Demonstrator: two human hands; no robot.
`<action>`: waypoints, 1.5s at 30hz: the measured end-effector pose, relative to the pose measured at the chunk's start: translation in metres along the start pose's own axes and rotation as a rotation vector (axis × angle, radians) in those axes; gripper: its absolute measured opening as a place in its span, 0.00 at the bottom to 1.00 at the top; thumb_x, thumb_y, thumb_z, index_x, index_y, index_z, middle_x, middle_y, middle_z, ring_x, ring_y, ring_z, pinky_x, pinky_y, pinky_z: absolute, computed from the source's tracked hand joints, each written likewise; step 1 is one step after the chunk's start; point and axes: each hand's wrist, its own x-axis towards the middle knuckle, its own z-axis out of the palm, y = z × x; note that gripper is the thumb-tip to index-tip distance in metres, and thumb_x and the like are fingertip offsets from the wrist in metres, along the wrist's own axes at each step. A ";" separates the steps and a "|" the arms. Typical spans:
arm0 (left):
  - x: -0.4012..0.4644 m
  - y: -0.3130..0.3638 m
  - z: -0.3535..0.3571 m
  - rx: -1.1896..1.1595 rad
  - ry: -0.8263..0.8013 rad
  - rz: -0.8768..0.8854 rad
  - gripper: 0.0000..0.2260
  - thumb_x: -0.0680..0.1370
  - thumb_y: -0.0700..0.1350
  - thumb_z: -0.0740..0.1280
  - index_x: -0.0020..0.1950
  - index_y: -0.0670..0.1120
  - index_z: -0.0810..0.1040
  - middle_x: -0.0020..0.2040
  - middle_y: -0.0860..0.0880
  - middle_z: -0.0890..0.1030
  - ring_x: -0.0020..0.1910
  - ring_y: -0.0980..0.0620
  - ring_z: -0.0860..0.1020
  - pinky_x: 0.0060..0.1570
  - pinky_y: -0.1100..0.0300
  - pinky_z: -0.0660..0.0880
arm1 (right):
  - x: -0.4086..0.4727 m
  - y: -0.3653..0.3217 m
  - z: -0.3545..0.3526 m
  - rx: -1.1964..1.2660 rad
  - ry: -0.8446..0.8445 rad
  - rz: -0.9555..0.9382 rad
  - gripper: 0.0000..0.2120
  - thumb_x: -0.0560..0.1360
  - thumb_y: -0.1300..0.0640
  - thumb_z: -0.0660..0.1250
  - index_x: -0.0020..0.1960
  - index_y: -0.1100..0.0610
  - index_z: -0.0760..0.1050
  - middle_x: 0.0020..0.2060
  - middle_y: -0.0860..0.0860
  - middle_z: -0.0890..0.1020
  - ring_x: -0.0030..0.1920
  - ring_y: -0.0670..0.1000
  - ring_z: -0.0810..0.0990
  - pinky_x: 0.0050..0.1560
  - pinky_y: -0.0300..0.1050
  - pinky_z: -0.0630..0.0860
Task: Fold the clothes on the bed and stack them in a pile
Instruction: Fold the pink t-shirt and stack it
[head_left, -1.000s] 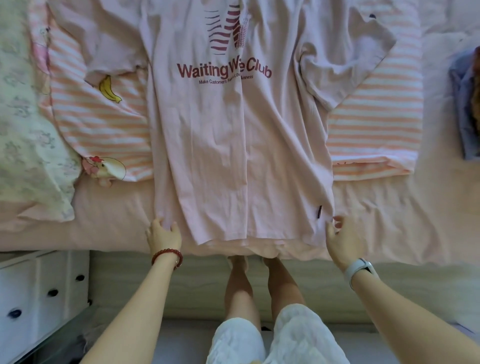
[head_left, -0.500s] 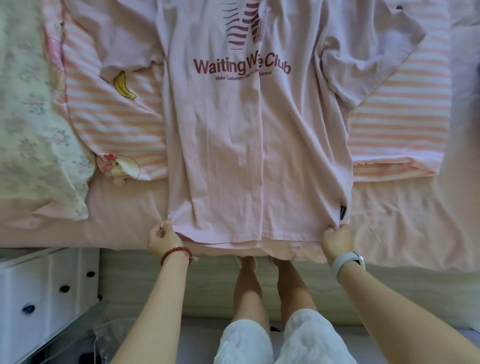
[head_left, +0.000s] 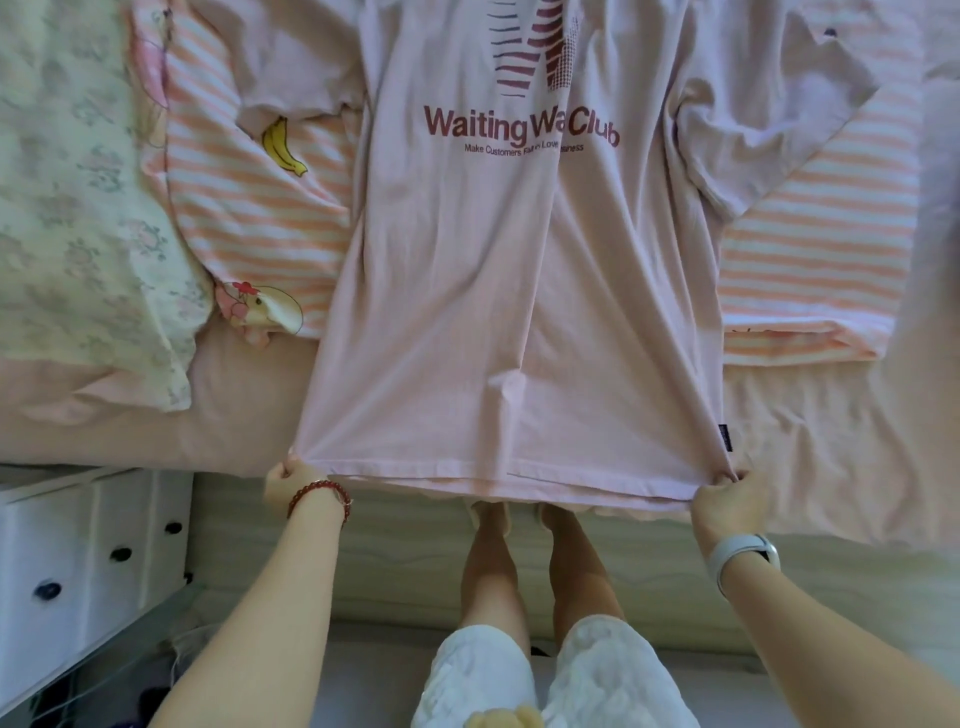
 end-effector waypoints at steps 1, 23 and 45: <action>0.002 0.000 -0.001 0.009 0.008 0.009 0.13 0.80 0.43 0.61 0.59 0.38 0.76 0.56 0.40 0.79 0.50 0.43 0.77 0.47 0.60 0.71 | 0.004 0.004 -0.005 -0.026 0.019 0.027 0.08 0.73 0.68 0.56 0.51 0.66 0.69 0.43 0.61 0.74 0.42 0.62 0.74 0.42 0.50 0.68; -0.148 -0.071 0.061 1.420 -0.801 1.224 0.29 0.79 0.50 0.57 0.76 0.55 0.47 0.77 0.49 0.40 0.75 0.45 0.41 0.72 0.45 0.49 | 0.043 0.020 -0.017 -0.168 -0.196 -0.257 0.08 0.74 0.66 0.58 0.50 0.64 0.74 0.43 0.62 0.78 0.43 0.62 0.75 0.38 0.46 0.62; -0.282 0.053 0.174 1.088 -0.872 1.318 0.15 0.79 0.42 0.57 0.66 0.44 0.71 0.65 0.46 0.69 0.64 0.48 0.68 0.59 0.56 0.68 | 0.123 -0.118 -0.071 0.144 -0.423 -0.416 0.17 0.80 0.57 0.55 0.67 0.59 0.66 0.57 0.53 0.76 0.50 0.49 0.72 0.49 0.42 0.65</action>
